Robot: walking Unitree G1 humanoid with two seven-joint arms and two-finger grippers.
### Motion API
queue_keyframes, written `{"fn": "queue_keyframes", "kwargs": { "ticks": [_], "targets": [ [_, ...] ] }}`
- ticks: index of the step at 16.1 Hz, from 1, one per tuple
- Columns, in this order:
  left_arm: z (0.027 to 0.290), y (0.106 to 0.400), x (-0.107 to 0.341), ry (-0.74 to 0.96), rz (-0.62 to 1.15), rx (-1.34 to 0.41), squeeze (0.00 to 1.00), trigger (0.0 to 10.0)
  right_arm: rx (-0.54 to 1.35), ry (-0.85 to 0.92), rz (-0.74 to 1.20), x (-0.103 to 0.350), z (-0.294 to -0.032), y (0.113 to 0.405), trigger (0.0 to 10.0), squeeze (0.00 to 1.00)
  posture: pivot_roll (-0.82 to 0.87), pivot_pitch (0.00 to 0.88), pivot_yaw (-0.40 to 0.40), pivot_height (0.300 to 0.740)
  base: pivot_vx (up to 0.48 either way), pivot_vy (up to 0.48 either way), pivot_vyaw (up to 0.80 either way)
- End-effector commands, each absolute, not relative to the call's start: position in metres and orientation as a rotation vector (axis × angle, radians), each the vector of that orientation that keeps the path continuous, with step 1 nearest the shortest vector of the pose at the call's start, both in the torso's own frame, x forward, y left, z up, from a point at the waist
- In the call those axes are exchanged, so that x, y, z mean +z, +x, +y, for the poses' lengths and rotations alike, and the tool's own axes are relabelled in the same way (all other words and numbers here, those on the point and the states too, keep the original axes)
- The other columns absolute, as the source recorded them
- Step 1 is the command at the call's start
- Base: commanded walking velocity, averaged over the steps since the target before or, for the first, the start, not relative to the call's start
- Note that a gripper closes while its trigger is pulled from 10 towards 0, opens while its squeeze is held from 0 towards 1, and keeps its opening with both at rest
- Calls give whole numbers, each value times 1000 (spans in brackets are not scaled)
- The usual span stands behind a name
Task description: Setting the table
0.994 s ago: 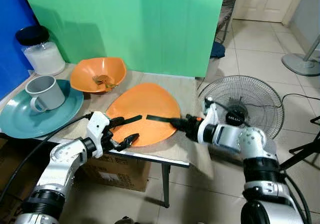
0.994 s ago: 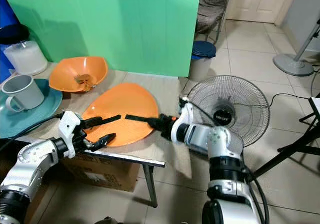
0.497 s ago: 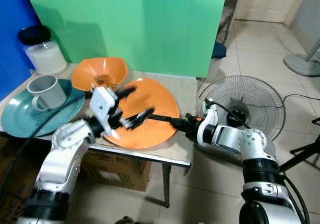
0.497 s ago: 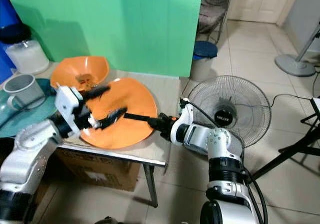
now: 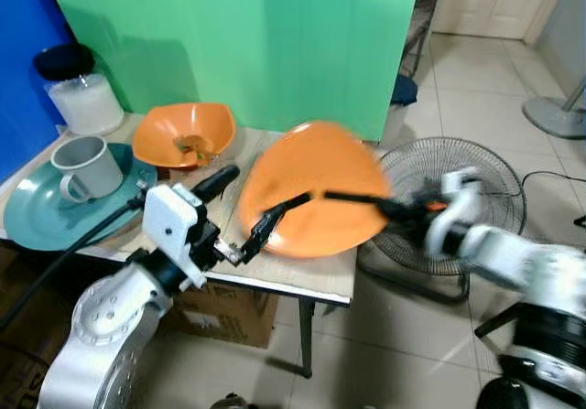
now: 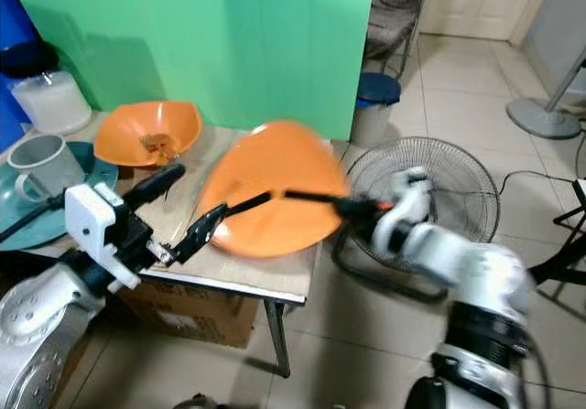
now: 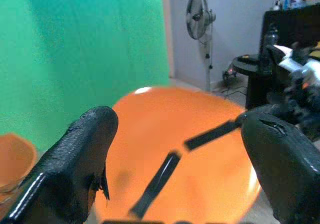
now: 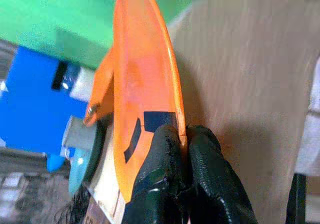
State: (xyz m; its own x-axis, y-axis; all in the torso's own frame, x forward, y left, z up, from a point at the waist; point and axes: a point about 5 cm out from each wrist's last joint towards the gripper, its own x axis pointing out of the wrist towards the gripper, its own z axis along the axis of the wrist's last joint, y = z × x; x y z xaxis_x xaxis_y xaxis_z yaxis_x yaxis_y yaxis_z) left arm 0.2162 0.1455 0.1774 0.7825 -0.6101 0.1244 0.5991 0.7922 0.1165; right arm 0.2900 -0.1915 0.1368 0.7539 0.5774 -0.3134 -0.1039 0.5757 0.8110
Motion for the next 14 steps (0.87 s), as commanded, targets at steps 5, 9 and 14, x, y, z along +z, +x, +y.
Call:
{"fn": "queue_keyframes", "kwargs": {
  "ticks": [5,9,14],
  "targets": [
    [159,209,181,119,-148,-420,0,10000,491,929,357,174,-206,277,2353,0,-17,0,54,740,0,0,0],
    [161,206,181,188,-156,-305,0,10000,467,888,143,187,-203,261,10000,0,-23,0,74,740,0,0,0],
    [146,207,174,206,-163,-252,0,10000,421,742,86,188,-185,238,10000,0,-36,0,94,740,0,0,-736]
  ]
}}
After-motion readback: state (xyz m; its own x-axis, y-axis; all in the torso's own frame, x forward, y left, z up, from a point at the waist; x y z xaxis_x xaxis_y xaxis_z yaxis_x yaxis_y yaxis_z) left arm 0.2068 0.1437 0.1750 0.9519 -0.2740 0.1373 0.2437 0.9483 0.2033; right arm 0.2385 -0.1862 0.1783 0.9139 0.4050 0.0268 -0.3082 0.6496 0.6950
